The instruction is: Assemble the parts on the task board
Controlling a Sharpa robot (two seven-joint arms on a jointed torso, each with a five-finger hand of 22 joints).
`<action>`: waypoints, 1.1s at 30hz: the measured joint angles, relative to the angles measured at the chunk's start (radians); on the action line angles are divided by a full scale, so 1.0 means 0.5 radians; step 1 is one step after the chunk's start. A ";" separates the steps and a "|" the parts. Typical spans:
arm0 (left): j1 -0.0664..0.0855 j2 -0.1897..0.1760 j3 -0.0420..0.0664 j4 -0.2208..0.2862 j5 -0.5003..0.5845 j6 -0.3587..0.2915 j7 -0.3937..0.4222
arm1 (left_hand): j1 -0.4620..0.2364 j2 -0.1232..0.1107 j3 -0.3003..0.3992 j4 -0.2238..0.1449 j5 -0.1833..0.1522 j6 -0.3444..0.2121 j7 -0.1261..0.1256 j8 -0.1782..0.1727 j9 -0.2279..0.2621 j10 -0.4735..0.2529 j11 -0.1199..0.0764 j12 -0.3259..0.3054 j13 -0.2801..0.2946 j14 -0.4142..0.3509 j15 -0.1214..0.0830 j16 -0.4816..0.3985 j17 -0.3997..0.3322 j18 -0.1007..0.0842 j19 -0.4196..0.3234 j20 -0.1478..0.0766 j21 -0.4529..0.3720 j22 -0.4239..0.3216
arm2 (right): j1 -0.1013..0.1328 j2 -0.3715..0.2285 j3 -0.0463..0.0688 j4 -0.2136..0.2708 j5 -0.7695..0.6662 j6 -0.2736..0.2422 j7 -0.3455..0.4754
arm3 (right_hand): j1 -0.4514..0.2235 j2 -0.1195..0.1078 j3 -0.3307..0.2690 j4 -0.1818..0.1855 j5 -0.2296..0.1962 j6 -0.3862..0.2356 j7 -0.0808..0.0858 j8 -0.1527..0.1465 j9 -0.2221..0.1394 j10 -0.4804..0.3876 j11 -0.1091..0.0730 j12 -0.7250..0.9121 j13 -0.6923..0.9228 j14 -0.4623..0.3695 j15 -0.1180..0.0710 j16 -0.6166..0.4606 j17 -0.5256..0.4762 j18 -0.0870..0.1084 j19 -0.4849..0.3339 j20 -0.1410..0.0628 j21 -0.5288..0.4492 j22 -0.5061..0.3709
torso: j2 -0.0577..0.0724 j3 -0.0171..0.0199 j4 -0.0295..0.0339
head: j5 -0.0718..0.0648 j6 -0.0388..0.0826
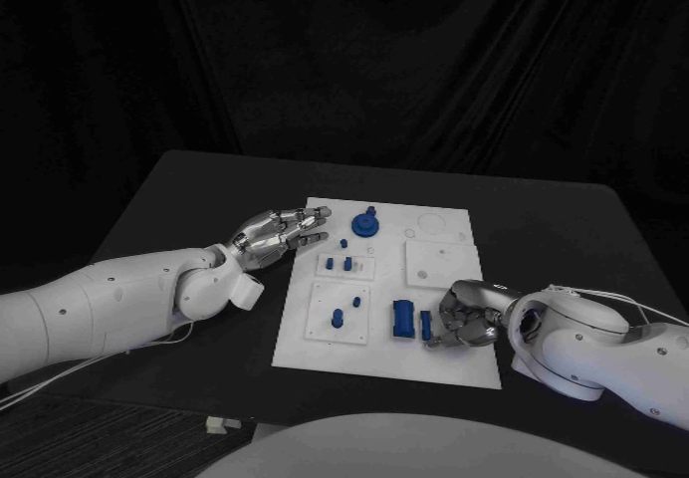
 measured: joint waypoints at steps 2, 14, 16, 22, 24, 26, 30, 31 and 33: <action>-0.001 -0.001 0.000 0.001 0.000 0.000 0.000 | 0.000 0.000 0.002 -0.002 0.000 0.000 0.000 0.000 0.000 0.000 0.000 0.000 0.000 0.000 0.000 0.000 0.000 0.000 0.000 0.000 0.000 0.000 | -0.004 -0.020 -0.003 0.010 0.002 0.003 0.000 | -0.019 -0.022 -0.049 0.027 0.000 -0.007 0.007 -0.017 -0.037 0.000 0.000 0.000 0.000 0.000 0.000 0.000 0.000 0.000 -0.008 0.007 -0.012 0.000 | 0.000 0.0000 0.000 | 0.002 0.000; -0.001 -0.021 0.000 0.013 0.000 -0.013 0.057 | -0.011 -0.048 0.016 -0.005 0.008 0.059 0.007 0.026 0.007 0.020 0.020 0.033 0.005 -0.007 -0.022 0.008 0.000 0.000 0.007 -0.007 0.000 0.010 | 0.104 -0.177 -0.005 0.122 0.152 -0.086 0.080 | -0.719 0.176 -0.311 0.167 0.208 -0.498 0.047 -0.862 -0.602 0.004 0.035 -0.046 0.000 -0.011 0.033 -0.430 -0.091 0.098 -0.275 0.052 -0.850 -0.045 | -0.001 -0.0004 0.000 | -0.012 0.000; -0.001 -0.025 0.000 0.021 0.000 -0.025 0.086 | -0.016 -0.053 0.020 -0.001 0.008 0.083 0.015 0.033 0.008 0.020 0.020 0.045 0.007 0.000 -0.029 0.008 0.000 0.000 0.008 -0.007 0.000 0.012 | 0.152 -0.203 -0.003 0.131 0.227 -0.159 0.117 | -0.805 0.263 -0.387 0.148 0.321 -0.496 0.069 -1.077 -0.786 -0.072 0.070 -0.281 0.000 -0.086 0.068 -0.820 -0.419 0.111 -0.319 0.083 -1.081 -0.151 | -0.001 -0.0004 -0.001 | -0.016 0.000; -0.002 -0.035 0.000 0.047 0.000 -0.090 0.137 | -0.053 -0.106 0.007 0.043 0.008 0.164 0.011 0.067 0.013 0.061 0.003 0.084 0.009 -0.036 -0.129 -0.016 -0.005 0.000 0.003 -0.048 0.000 -0.014 | 0.239 -0.244 -0.002 0.131 0.537 -0.374 0.300 | -0.802 0.398 -0.567 0.169 0.401 -0.411 0.184 -1.512 -1.307 -0.692 0.191 -1.703 -1.006 -0.287 0.184 -2.102 -1.375 0.111 -0.390 0.206 -1.528 -0.615 | -0.005 -0.0004 -0.002 | -0.020 0.000; -0.002 -0.036 0.000 0.052 -0.004 -0.130 0.150 | -0.080 -0.122 -0.011 0.060 0.008 0.183 -0.004 0.068 0.014 0.076 -0.011 0.091 0.012 -0.039 -0.153 -0.019 -0.006 0.000 -0.006 -0.072 0.000 -0.026 | 0.256 -0.248 -0.002 0.117 0.735 -0.433 0.431 | -0.793 0.453 -0.616 0.167 0.388 -0.484 0.271 -1.667 -1.490 -0.797 0.272 -1.965 -1.221 -0.380 0.271 -2.394 -1.528 0.111 -0.497 0.279 -1.635 -0.784 | -0.006 -0.0015 -0.002 | -0.021 0.000; -0.002 -0.036 0.000 0.057 -0.018 -0.172 0.158 | -0.170 -0.117 -0.065 0.066 -0.012 0.166 -0.021 0.068 0.013 0.077 -0.041 0.107 0.012 -0.047 -0.183 -0.027 -0.008 0.000 -0.015 -0.103 0.000 -0.046 | 0.265 -0.248 -0.003 0.094 0.946 -0.452 0.575 | -0.781 0.478 -0.641 0.172 0.340 -0.581 0.354 -1.784 -1.616 -1.024 0.371 -2.193 -1.383 -0.607 0.388 -2.637 -1.657 0.107 -0.723 0.351 -1.653 -0.925 | -0.008 -0.0025 -0.003 | -0.021 0.000; -0.002 -0.035 0.000 0.076 -0.079 -0.274 0.170 | -0.298 -0.114 -0.182 0.066 -0.112 0.089 -0.089 0.043 0.003 0.070 -0.104 0.116 0.014 -0.056 -0.250 -0.057 -0.015 0.000 -0.025 -0.170 0.000 -0.072 | 0.265 -0.232 -0.004 0.022 1.386 -0.428 0.910 | -0.778 0.478 -0.687 0.169 0.162 -0.932 0.274 -2.049 -1.863 -1.660 0.594 -2.645 -1.721 -1.491 0.661 -2.960 -1.995 -0.065 -1.534 0.509 -1.650 -1.315 | -0.010 -0.0033 -0.003 | -0.024 0.000; -0.002 -0.034 0.000 0.084 -0.100 -0.304 0.173 | -0.308 -0.108 -0.209 0.065 -0.139 0.052 -0.106 0.029 -0.001 0.056 -0.124 0.107 0.013 -0.060 -0.270 -0.067 -0.017 0.000 -0.028 -0.188 0.000 -0.078 | 0.258 -0.226 -0.003 0.002 1.492 -0.412 1.009 | -0.773 0.474 -0.686 0.169 0.125 -1.008 0.226 -2.096 -1.906 -1.794 0.561 -2.718 -1.775 -1.774 0.669 -2.980 -2.098 -0.065 -1.799 0.509 -1.672 -1.496 | -0.009 -0.0033 -0.003 | -0.020 0.000; -0.002 -0.034 0.000 0.097 -0.132 -0.351 0.175 | -0.334 -0.104 -0.260 0.064 -0.195 -0.016 -0.143 0.003 -0.008 0.026 -0.161 0.078 0.010 -0.063 -0.307 -0.090 -0.021 0.000 -0.032 -0.228 -0.004 -0.089 | 0.236 -0.212 -0.002 -0.028 1.618 -0.393 1.155 | -0.747 0.448 -0.673 0.173 0.084 -1.107 0.145 -2.157 -1.984 -2.029 0.486 -2.818 -1.887 -2.239 0.623 -3.016 -2.285 -0.064 -2.322 0.489 -1.704 -1.917 | -0.008 -0.0033 -0.003 | -0.015 0.000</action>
